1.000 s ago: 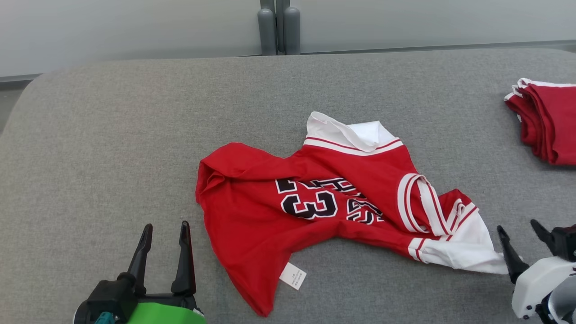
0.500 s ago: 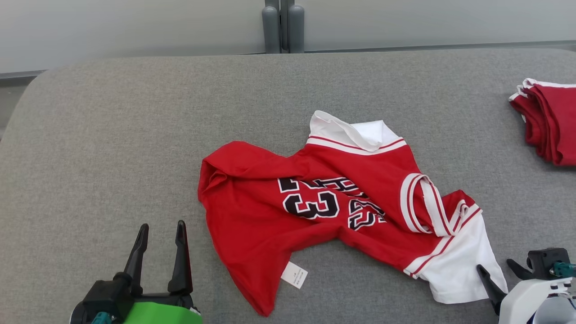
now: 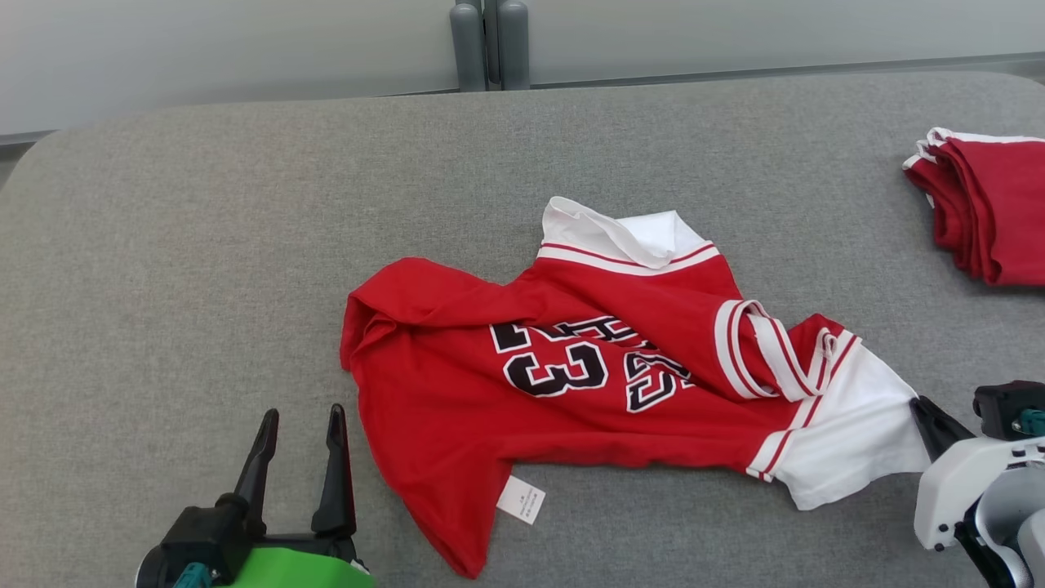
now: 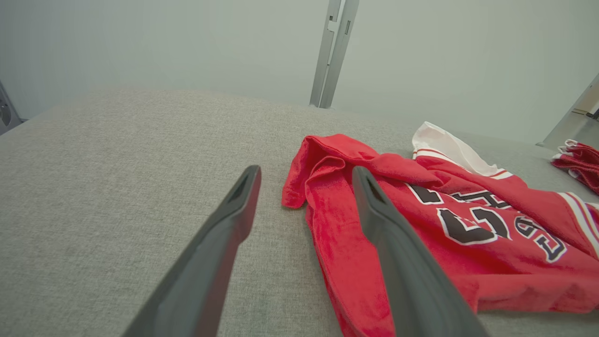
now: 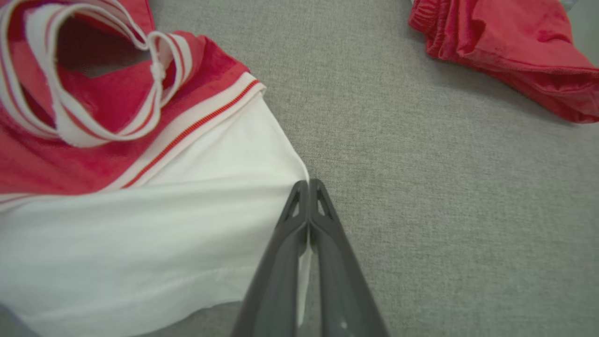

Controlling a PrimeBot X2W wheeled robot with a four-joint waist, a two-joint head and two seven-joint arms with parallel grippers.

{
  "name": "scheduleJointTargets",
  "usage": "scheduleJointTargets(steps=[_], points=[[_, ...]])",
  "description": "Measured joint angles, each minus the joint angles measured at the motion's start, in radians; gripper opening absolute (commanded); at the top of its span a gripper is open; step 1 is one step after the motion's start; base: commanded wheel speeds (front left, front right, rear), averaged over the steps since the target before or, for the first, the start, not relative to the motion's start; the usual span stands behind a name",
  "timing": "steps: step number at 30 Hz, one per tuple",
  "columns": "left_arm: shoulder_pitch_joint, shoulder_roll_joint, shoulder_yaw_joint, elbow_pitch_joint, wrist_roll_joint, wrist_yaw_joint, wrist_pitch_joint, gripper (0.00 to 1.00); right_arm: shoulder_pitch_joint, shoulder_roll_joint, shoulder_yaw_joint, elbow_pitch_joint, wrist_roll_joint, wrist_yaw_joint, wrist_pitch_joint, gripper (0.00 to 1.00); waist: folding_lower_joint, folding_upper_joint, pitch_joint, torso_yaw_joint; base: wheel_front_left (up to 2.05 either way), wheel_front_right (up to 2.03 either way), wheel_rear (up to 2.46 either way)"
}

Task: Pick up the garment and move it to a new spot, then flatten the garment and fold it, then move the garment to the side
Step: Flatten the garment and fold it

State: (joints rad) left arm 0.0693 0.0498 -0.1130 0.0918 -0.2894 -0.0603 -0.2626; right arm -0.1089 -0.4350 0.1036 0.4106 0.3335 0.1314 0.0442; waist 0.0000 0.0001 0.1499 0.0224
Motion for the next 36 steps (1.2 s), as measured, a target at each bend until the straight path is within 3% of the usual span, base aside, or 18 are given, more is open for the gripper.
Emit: scheduleJointTargets(steps=[1, 2, 3, 4, 5, 8, 12, 18, 21, 25, 36], points=[[-0.003, 0.0, -0.006, 0.009, 0.0, -0.002, 0.0, 1.0, -0.018, 0.01, 0.001, 0.017, -0.012, 0.0, -0.002, 0.0, 0.0, 0.0, 0.0, -0.003, 0.0, 0.0, 0.0], [-0.005, 0.0, -0.011, 0.016, -0.001, -0.003, 0.0, 1.0, -0.033, 0.019, 0.002, 0.034, -0.025, 0.0, -0.004, 0.09, 0.0, 0.0, 0.0, -0.006, 0.0, 0.0, 0.0], [-0.009, 0.0, -0.017, 0.024, -0.002, -0.006, 0.0, 1.0, -0.044, 0.024, 0.003, 0.05, -0.039, 0.0, -0.007, 0.38, 0.0, 0.0, -0.001, -0.008, 0.0, 0.0, 0.0], [-0.011, 0.0, -0.022, 0.034, -0.004, -0.008, 0.0, 1.0, -0.05, 0.027, 0.005, 0.06, -0.046, 0.0, -0.008, 0.95, 0.0, 0.0, -0.002, -0.008, 0.0, 0.0, 0.0], [-0.011, 0.0, -0.029, 0.047, -0.008, -0.011, 0.0, 1.0, -0.052, 0.031, 0.006, 0.072, -0.052, 0.0, -0.013, 1.0, 0.0, 0.0, -0.004, -0.008, 0.0, 0.0, 0.0], [-0.011, 0.0, -0.04, 0.062, -0.009, -0.017, 0.0, 1.0, -0.051, 0.036, -0.033, 0.081, -0.089, 0.0, -0.07, 1.0, 0.0, 0.0, -0.008, -0.004, 0.0, 0.0, 0.0], [-0.01, 0.0, -0.014, 0.041, 0.006, -0.019, 0.0, 1.0, -0.031, 0.041, -0.167, 0.041, -0.176, 0.0, -0.224, 1.0, 0.0, 0.0, -0.019, 0.0, 0.0, 0.0, 0.0], [0.003, 0.0, 0.02, -0.002, 0.057, -0.027, 0.0, 1.0, 0.036, 0.147, -0.317, -0.189, -0.271, 0.0, -0.304, 1.0, 0.0, 0.0, -0.042, 0.004, 0.0, 0.0, 0.0], [0.003, 0.0, 0.039, -0.005, 0.078, -0.03, 0.0, 1.0, 0.078, 0.185, -0.318, -0.324, -0.296, 0.0, -0.307, 1.0, 0.0, 0.0, -0.051, 0.011, 0.0, 0.0, 0.0], [-0.004, 0.0, 0.052, -0.009, 0.091, -0.036, 0.0, 1.0, 0.147, 0.258, -0.304, -0.375, -0.301, 0.0, -0.307, 1.0, 0.0, 0.0, -0.069, 0.023, 0.0, 0.0, 0.0], [0.018, 0.0, 0.077, 0.018, 0.089, -0.005, 0.0, 1.0, 0.178, 0.341, -0.199, -0.279, -0.299, 0.0, -0.307, 1.0, 0.0, 0.0, -0.118, 0.027, 0.0, 0.0, 0.0]])
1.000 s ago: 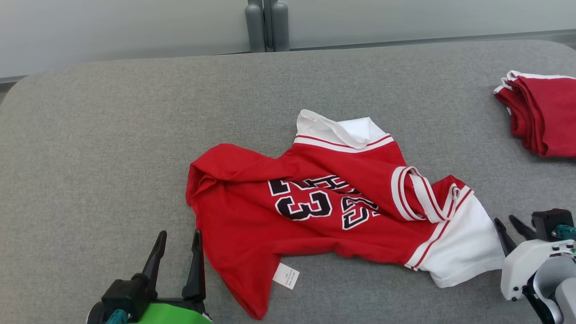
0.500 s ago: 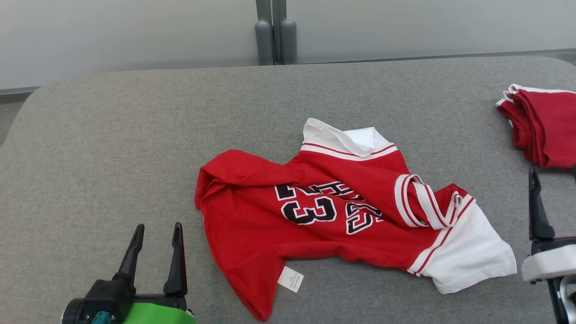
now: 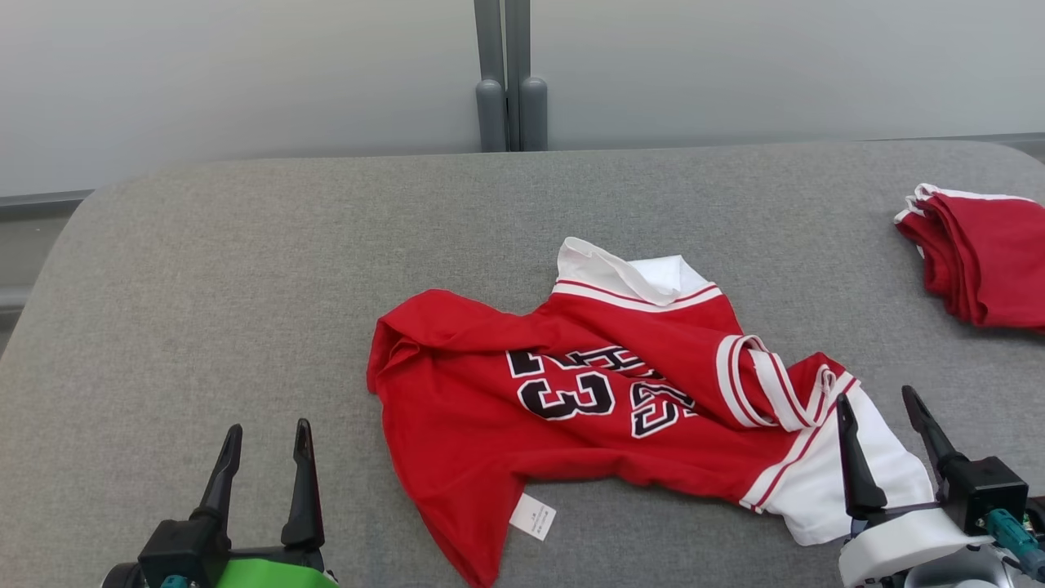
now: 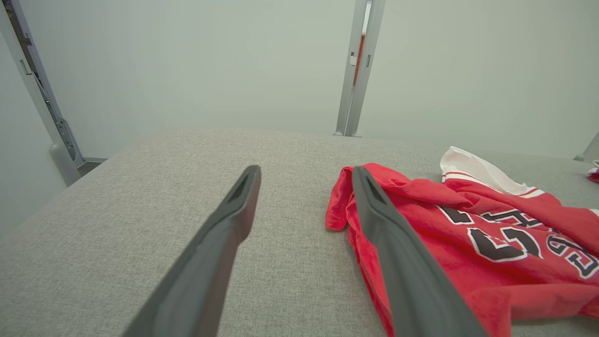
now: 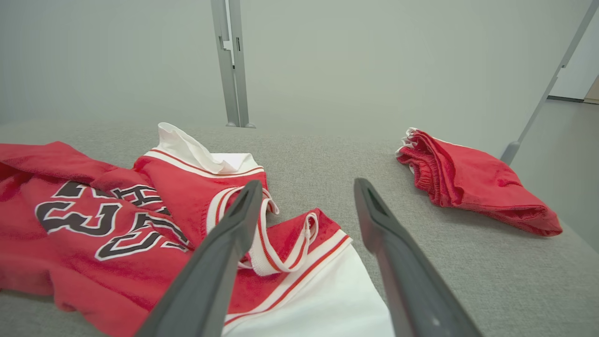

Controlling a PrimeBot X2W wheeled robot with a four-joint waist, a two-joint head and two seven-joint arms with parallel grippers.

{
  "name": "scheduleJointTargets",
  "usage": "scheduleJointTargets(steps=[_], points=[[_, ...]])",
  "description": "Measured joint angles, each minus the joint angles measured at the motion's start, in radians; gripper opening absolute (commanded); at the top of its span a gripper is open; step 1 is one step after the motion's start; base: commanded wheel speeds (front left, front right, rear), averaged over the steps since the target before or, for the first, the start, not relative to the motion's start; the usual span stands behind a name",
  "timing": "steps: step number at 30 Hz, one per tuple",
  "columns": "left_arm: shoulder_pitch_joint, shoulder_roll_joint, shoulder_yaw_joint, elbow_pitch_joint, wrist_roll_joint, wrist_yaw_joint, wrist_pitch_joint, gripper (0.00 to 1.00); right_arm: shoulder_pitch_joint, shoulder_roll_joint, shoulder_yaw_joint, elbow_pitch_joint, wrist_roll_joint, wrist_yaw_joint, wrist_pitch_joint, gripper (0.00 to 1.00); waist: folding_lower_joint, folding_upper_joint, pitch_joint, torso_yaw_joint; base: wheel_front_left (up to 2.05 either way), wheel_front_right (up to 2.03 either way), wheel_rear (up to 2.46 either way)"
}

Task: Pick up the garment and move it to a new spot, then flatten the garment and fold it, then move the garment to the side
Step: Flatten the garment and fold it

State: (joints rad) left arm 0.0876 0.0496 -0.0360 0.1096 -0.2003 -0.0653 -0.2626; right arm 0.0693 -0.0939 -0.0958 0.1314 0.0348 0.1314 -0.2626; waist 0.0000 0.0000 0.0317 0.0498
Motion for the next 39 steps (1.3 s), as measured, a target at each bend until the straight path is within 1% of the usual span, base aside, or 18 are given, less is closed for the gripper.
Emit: scheduleJointTargets(steps=[7, 27, 31, 34, 36, 38, 39], points=[[0.003, 0.0, -0.001, 0.006, -0.005, 0.005, 0.0, 1.0, -0.005, 0.015, 0.021, 0.016, 0.005, 0.0, 0.0, 1.0, 0.0, 0.0, -0.01, 0.008, 0.0, 0.0, 0.0], [0.015, 0.0, -0.015, 0.031, -0.013, 0.003, 0.0, 1.0, -0.023, 0.012, 0.022, 0.024, 0.006, 0.0, 0.0, 1.0, 0.0, 0.0, -0.017, 0.01, 0.0, 0.0, 0.0], [0.016, 0.0, -0.037, 0.045, -0.016, -0.006, 0.0, 1.0, -0.026, 0.007, 0.022, 0.042, 0.016, 0.0, 0.0, 1.0, 0.0, 0.0, -0.017, 0.008, 0.0, 0.0, 0.0], [0.029, 0.0, -0.081, 0.074, -0.024, -0.017, 0.0, 1.0, -0.026, -0.049, 0.045, 0.148, 0.016, 0.0, 0.002, 1.0, 0.0, 0.0, -0.018, 0.002, 0.0, 0.0, 0.0], [0.035, 0.0, -0.125, 0.106, -0.035, -0.024, 0.0, 1.0, -0.027, -0.092, 0.054, 0.192, 0.023, 0.0, 0.056, 1.0, 0.0, 0.0, -0.017, -0.001, 0.0, 0.0, 0.0], [0.044, 0.0, -0.17, 0.139, -0.034, -0.032, 0.045, 1.0, -0.033, -0.131, 0.053, 0.205, 0.026, 0.0, 0.12, 1.0, 0.0, 0.0, -0.014, -0.004, 0.0, 0.0, 0.0], [0.048, -0.001, -0.197, 0.154, -0.047, -0.038, 0.086, 1.0, -0.035, -0.153, 0.049, 0.208, 0.029, 0.0, 0.168, 1.0, 0.0, 0.0, -0.01, -0.005, 0.0, 0.0, 0.0]])
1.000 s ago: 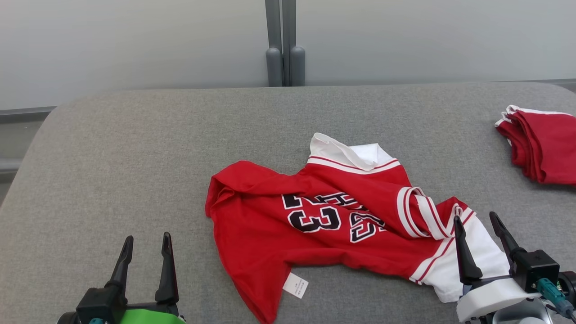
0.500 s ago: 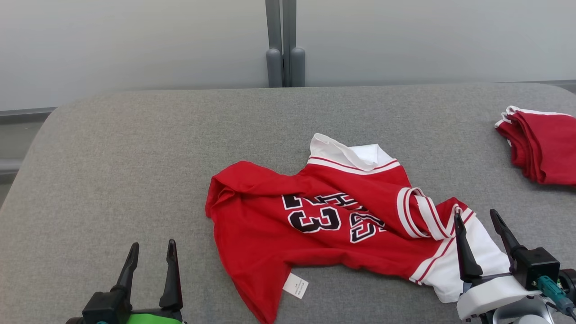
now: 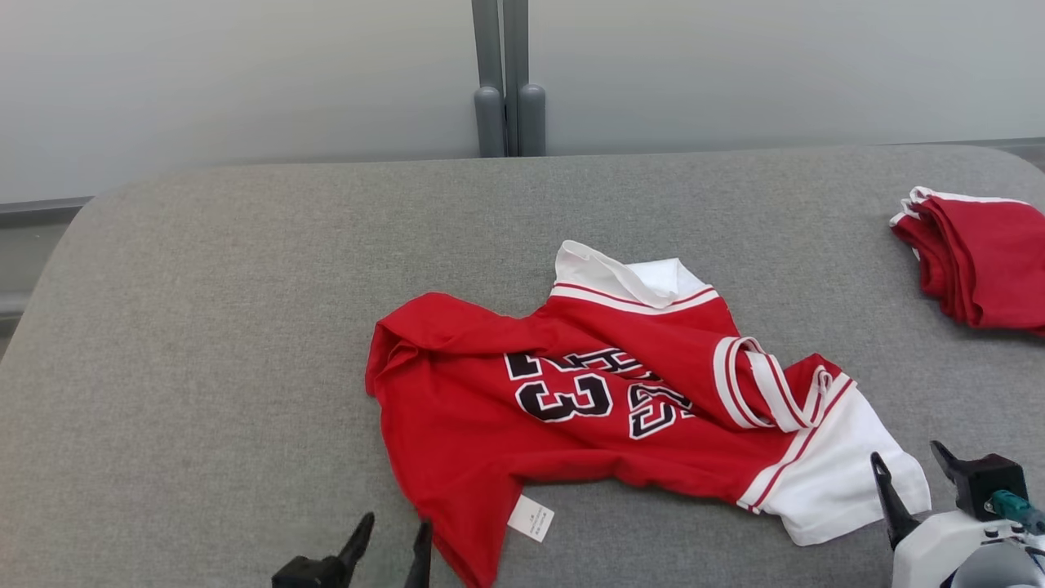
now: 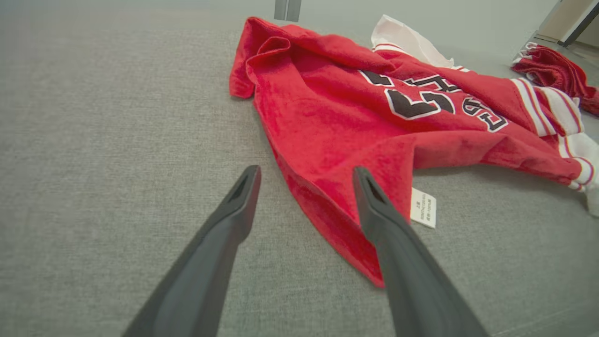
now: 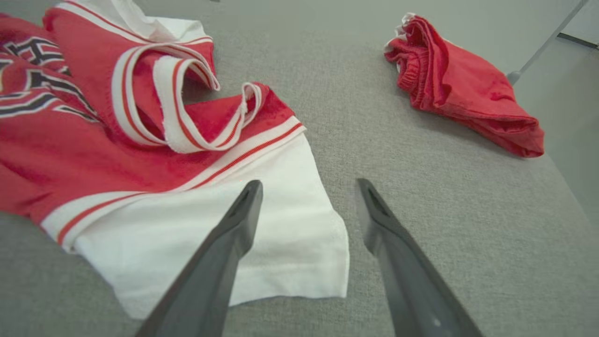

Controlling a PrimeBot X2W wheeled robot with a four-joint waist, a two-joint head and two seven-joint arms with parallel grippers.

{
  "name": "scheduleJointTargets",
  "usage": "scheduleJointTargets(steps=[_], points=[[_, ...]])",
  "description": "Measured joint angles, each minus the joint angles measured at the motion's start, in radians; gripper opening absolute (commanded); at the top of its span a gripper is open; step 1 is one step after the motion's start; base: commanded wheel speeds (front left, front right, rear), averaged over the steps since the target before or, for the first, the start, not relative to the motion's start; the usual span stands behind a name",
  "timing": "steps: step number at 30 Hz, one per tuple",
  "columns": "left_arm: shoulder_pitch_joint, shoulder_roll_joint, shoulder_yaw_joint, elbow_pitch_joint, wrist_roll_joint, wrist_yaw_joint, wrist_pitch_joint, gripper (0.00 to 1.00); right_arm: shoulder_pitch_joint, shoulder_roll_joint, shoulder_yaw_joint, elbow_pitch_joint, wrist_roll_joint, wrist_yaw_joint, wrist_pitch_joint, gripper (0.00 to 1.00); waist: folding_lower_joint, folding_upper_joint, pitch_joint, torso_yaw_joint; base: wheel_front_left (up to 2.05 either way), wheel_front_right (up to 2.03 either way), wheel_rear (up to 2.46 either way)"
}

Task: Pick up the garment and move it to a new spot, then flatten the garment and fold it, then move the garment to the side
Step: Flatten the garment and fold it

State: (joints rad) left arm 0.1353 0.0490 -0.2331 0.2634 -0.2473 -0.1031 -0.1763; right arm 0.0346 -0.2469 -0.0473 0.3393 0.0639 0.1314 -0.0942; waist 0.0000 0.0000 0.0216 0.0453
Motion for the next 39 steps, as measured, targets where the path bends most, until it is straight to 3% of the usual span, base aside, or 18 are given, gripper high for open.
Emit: scheduleJointTargets(steps=[4, 7, 18, 29, 39], points=[[-0.001, 0.0, -0.047, 0.019, -0.093, -0.002, 0.102, 1.0, 0.003, -0.031, -0.023, 0.002, 0.021, 0.0, 0.118, 1.0, 0.0, 0.0, 0.015, -0.003, 0.0, 0.0, 0.0], [-0.005, 0.0, -0.074, 0.048, -0.105, 0.002, 0.174, 1.0, 0.006, -0.035, -0.033, 0.003, 0.035, 0.0, 0.174, 1.0, 0.0, 0.0, 0.029, -0.006, 0.0, 0.0, 0.0], [-0.022, 0.002, -0.092, 0.027, -0.206, 0.006, 0.262, 1.0, 0.001, -0.02, -0.021, 0.01, 0.054, 0.0, 0.191, 1.0, 0.0, 0.0, 0.068, -0.011, 0.0, 0.0, 0.0], [0.038, 0.028, -0.087, -0.192, -0.295, 0.031, 0.377, 1.0, -0.003, -0.015, -0.009, 0.033, 0.059, 0.0, 0.181, 1.0, 0.0, 0.0, 0.058, -0.011, 0.0, 0.0, 0.0], [0.038, 0.032, -0.138, -0.226, -0.255, 0.078, 0.464, 1.0, -0.018, -0.023, 0.022, 0.03, 0.077, 0.0, 0.263, 1.0, 0.0, 0.0, 0.072, -0.023, 0.0, 0.0, 0.0]])
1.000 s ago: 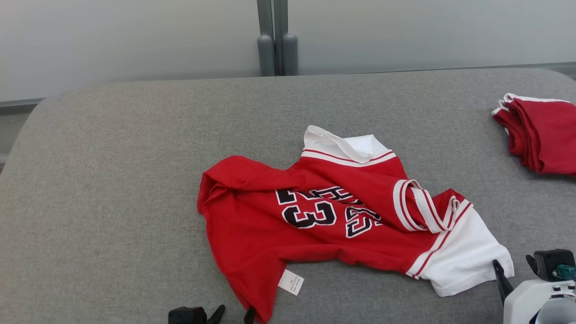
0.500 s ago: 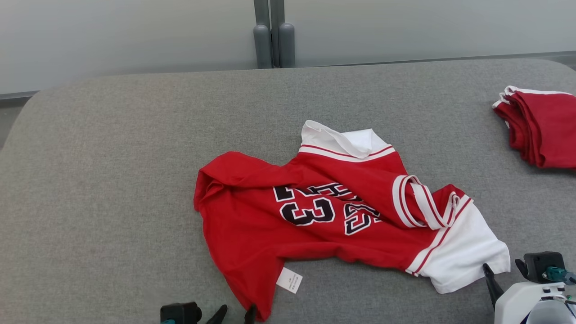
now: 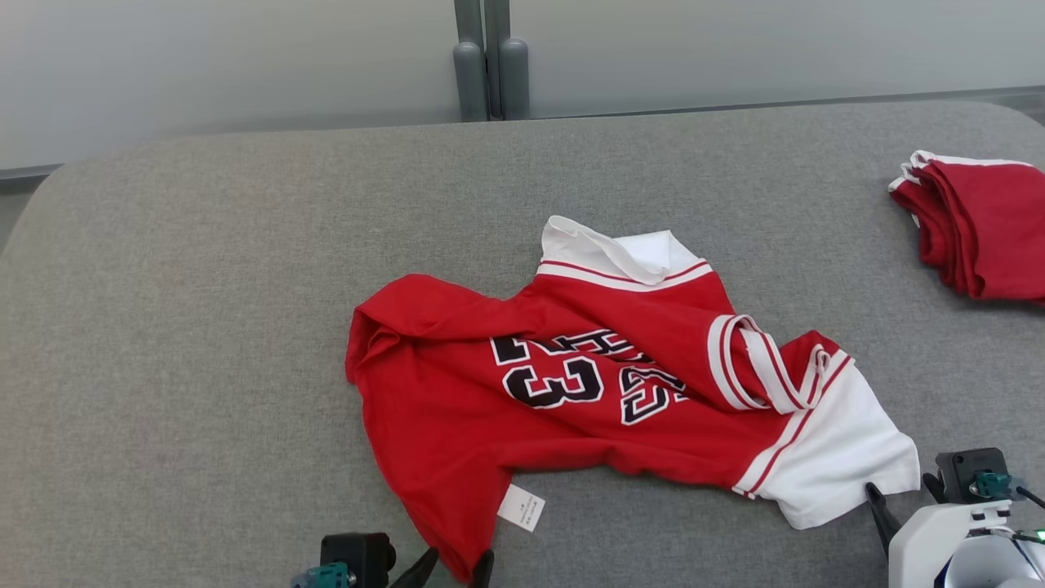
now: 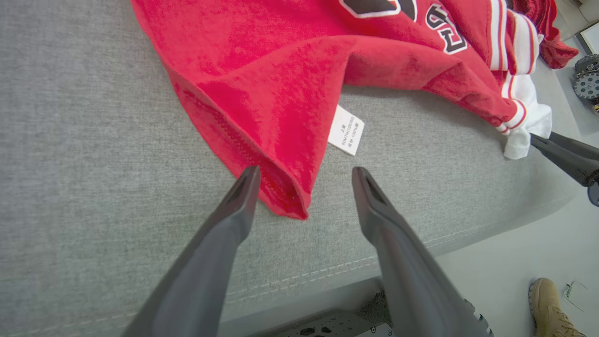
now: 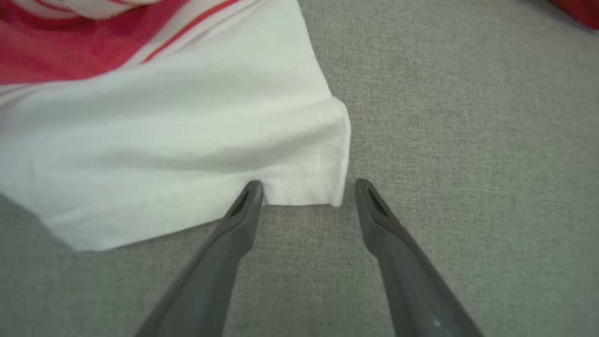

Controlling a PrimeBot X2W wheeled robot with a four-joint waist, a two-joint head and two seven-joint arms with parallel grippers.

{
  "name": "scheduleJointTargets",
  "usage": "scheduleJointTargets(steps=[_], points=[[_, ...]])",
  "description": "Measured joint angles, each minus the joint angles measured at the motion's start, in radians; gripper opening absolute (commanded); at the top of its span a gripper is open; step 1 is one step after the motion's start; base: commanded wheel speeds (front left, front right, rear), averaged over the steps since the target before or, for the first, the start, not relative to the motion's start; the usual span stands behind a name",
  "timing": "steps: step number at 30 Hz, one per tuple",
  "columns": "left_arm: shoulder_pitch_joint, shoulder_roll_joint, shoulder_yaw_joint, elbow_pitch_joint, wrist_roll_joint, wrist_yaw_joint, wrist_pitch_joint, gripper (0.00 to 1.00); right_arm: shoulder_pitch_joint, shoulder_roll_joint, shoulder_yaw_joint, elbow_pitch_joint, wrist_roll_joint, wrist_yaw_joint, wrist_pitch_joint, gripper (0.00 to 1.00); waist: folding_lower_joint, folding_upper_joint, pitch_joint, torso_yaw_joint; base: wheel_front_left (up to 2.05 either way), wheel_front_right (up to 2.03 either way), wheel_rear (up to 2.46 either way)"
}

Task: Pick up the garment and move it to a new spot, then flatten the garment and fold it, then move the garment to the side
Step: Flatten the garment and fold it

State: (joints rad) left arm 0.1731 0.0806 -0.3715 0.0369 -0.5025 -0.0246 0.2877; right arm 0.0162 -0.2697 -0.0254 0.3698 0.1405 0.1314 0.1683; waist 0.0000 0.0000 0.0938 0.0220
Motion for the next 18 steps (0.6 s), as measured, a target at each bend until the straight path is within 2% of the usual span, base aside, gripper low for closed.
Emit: scheduleJointTargets(steps=[11, 18], points=[[-0.029, 0.002, -0.007, 0.036, 0.03, 0.059, 0.03, 1.0, -0.011, -0.012, 0.016, -0.065, 0.008, 0.0, 0.082, 1.0, 0.0, 0.0, 0.053, -0.015, 0.0, 0.0, 0.0], [-0.054, 0.0, -0.016, 0.084, 0.027, 0.054, 0.03, 1.0, -0.012, -0.016, 0.033, -0.101, 0.025, -0.001, 0.104, 1.0, 0.0, 0.0, 0.077, -0.02, 0.0, 0.0, 0.0]])
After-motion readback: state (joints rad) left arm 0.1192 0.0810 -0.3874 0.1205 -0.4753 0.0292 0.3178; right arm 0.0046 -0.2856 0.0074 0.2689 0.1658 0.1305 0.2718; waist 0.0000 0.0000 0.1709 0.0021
